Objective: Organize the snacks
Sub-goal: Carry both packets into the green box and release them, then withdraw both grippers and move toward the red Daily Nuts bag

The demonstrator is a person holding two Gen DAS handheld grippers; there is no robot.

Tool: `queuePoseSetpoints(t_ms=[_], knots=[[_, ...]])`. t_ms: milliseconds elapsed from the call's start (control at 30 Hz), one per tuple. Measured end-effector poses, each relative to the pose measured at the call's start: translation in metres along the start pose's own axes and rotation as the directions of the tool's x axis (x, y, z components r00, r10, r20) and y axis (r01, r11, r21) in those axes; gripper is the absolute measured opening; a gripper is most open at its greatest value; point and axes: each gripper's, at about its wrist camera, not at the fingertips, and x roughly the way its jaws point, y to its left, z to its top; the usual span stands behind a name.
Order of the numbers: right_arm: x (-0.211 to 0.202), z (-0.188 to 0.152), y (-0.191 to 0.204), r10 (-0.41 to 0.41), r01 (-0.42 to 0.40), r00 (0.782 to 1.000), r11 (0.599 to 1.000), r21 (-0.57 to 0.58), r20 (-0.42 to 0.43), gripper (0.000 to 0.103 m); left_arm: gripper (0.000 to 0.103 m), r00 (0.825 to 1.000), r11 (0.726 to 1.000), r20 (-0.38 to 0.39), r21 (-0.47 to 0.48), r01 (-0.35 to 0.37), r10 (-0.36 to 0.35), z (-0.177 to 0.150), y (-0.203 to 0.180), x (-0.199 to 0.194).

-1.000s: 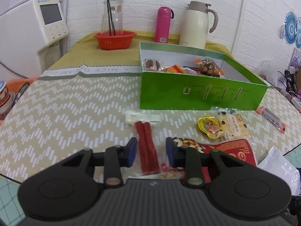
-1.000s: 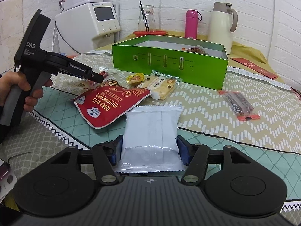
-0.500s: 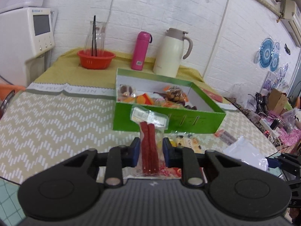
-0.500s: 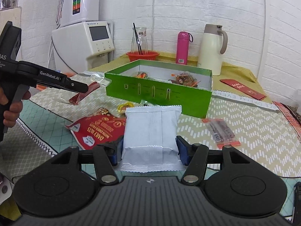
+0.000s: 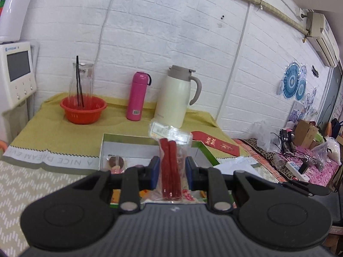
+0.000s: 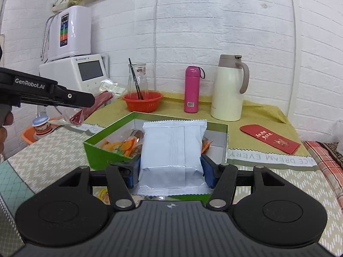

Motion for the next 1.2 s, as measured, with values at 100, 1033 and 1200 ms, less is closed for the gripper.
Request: queuePoseSetpoints(t_ms=[100,1033,1200], knots=[[0.023,0.006,-0.011,-0.003,0.004,1.000,0.999,0.039,-0.015,0.095,0.021,1.000,0.999,-0.022,-0.029,0.013,-0.013,0.007,0.006,0.024],[0.088,-0.002,-0.015,-0.015,0.014,0.999,0.999,-0.049,-0.037,0.103,0.085,0.989,0.990,-0.051,0.014,-0.139,0.140,-0.007,0.016,0.088],[0.073,0.003,-0.009,-0.016,0.015,1.000,0.998,-0.057,-0.013,0.103,0.085,0.990,0.991,-0.041,0.025,-0.133,0.134,-0.005,0.010,0.073]])
